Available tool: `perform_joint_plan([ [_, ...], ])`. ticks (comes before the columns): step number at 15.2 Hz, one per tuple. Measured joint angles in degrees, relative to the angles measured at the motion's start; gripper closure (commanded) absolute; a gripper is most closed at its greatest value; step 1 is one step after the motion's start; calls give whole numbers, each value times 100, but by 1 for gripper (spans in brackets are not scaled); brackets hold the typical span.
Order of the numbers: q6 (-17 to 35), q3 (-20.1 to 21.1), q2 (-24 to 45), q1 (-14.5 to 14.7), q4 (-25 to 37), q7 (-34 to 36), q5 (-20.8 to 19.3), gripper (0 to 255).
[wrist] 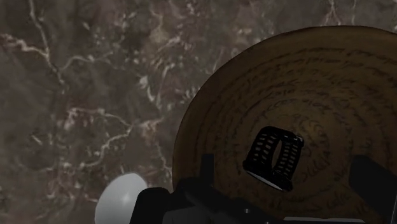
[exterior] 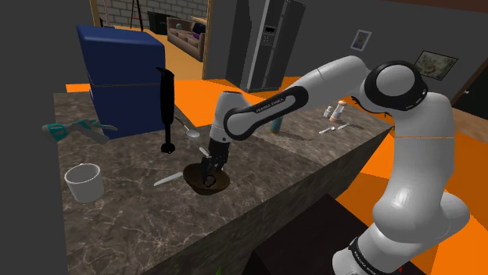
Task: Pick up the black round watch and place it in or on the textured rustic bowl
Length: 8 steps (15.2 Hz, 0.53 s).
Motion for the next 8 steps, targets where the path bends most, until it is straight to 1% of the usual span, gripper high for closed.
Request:
perform_joint_plan([
  [5,16,-6,7,4,-8,3,-7,0],
  [6,17,-6,7,4,-8,3,-7,255],
  [8,17,-7,7,4,-9,3,-7,255],
])
